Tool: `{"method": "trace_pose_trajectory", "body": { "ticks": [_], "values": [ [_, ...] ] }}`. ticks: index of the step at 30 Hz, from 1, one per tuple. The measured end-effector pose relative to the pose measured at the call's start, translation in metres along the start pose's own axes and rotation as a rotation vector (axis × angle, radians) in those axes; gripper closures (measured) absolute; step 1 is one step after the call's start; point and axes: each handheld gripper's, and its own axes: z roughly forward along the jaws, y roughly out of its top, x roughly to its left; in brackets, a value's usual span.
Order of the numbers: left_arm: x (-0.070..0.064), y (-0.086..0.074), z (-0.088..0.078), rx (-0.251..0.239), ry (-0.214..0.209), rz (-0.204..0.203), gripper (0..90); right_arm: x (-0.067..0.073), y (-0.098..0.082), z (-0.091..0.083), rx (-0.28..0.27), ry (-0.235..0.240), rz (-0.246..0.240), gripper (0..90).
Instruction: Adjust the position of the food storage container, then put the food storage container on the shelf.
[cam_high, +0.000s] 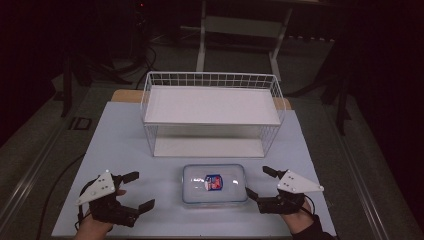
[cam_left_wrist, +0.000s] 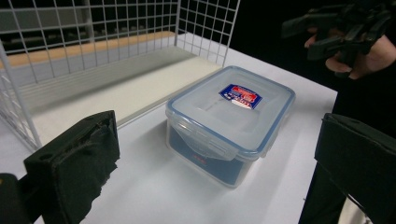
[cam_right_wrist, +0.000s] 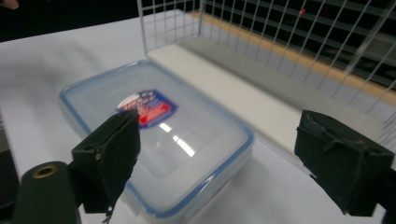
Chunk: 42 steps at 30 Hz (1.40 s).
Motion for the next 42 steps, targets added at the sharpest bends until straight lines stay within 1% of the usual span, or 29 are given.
{"method": "trace_pose_trajectory", "body": {
  "ticks": [1,2,5,7,8,9,10,11,12,15,16,19,20,21,23,24,25,26,27,28,30,31,32,33,34,36,38,40,42],
  "values": [
    [0.000,0.000,0.000,0.000,0.000,0.000,0.0,0.001,0.001,0.000,0.001,0.005,-0.001,17.4],
    [0.000,0.005,0.004,0.017,0.012,0.001,0.0,0.001,0.004,-0.001,0.006,0.019,0.000,17.4],
    [0.000,0.010,0.008,0.037,0.021,0.000,0.0,0.001,0.007,-0.002,0.012,0.028,0.005,21.4],
    [0.000,0.016,0.012,0.042,0.020,-0.022,0.0,0.001,0.010,-0.004,0.016,0.034,0.016,20.5],
    [0.000,0.019,0.016,0.059,0.034,-0.043,0.0,0.001,0.013,-0.007,-0.010,0.018,0.020,20.4],
    [0.000,0.019,0.016,0.059,0.034,-0.043,0.0,0.001,0.014,-0.008,-0.018,0.018,0.025,20.5],
    [0.001,0.023,0.020,0.060,0.023,-0.081,0.0,0.001,0.016,-0.010,-0.019,0.004,0.030,20.5],
    [0.001,0.023,0.020,0.060,0.023,-0.081,0.0,0.001,0.017,-0.010,-0.011,-0.010,0.036,20.5],
    [0.001,0.026,0.025,0.062,0.005,-0.111,0.0,0.001,0.019,-0.011,-0.006,-0.020,0.047,20.1],
    [0.000,0.029,0.031,0.062,0.003,-0.111,0.0,0.001,0.021,-0.011,0.000,-0.054,0.039,17.4],
    [-0.001,0.031,0.041,0.086,-0.015,-0.124,0.0,0.002,0.021,-0.012,-0.007,-0.063,0.041,16.2],
    [-0.001,0.033,0.045,0.104,-0.023,-0.135,0.0,0.001,0.022,-0.012,-0.012,-0.057,0.048,14.4],
    [0.000,0.034,0.056,0.146,-0.050,-0.175,0.0,0.000,0.022,-0.012,-0.015,-0.064,0.058,13.9],
    [0.001,0.034,0.060,0.162,-0.059,-0.190,0.0,-0.001,0.022,-0.012,-0.014,-0.048,0.079,11.2],
    [0.004,0.034,0.068,0.186,-0.084,-0.220,0.0,-0.002,0.021,-0.011,-0.004,-0.042,0.091,10.6],
    [0.005,0.033,0.071,0.195,-0.080,-0.223,0.0,-0.002,0.021,-0.010,-0.001,-0.034,0.104,10.6],
    [0.006,0.033,0.076,0.218,-0.070,-0.241,0.0,-0.002,0.021,-0.009,0.003,-0.028,0.111,10.6],
    [0.010,0.031,0.081,0.234,-0.072,-0.291,0.0,-0.002,0.020,-0.008,0.008,-0.031,0.121,10.6],
    [0.010,0.031,0.081,0.234,-0.072,-0.291,0.0,-0.002,0.019,-0.006,0.016,-0.024,0.131,9.8],
    [0.016,0.027,0.087,0.257,-0.076,-0.356,0.0,-0.001,0.018,-0.006,0.010,-0.026,0.129,9.7],
    [0.023,0.021,0.094,0.292,-0.068,-0.431,0.0,0.000,0.017,-0.004,0.007,-0.032,0.134,9.7],
    [0.023,0.021,0.094,0.292,-0.068,-0.431,0.0,0.001,0.016,-0.003,0.010,-0.030,0.134,9.7],
    [0.026,0.016,0.099,0.328,-0.069,-0.469,0.0,0.002,0.015,-0.003,0.011,-0.033,0.132,9.8],
    [0.026,0.016,0.099,0.328,-0.069,-0.469,0.0,0.002,0.014,-0.003,0.014,-0.028,0.130,9.8],
    [0.029,0.012,0.104,0.345,-0.095,-0.515,0.2,0.003,0.013,-0.002,0.016,-0.034,0.122,9.8],
    [0.032,0.009,0.108,0.371,-0.111,-0.562,1.2,0.004,0.012,-0.001,0.021,-0.028,0.122,9.8],
    [0.037,0.004,0.112,0.388,-0.120,-0.636,4.0,0.004,0.010,0.000,0.025,-0.027,0.124,9.8],
    [0.040,0.001,0.116,0.408,-0.136,-0.668,8.2,0.004,0.009,0.001,0.030,-0.026,0.125,9.8],
    [0.044,-0.004,0.119,0.409,-0.163,-0.701,13.5,0.005,0.008,0.002,0.040,-0.020,0.127,9.8]
  ]
}}
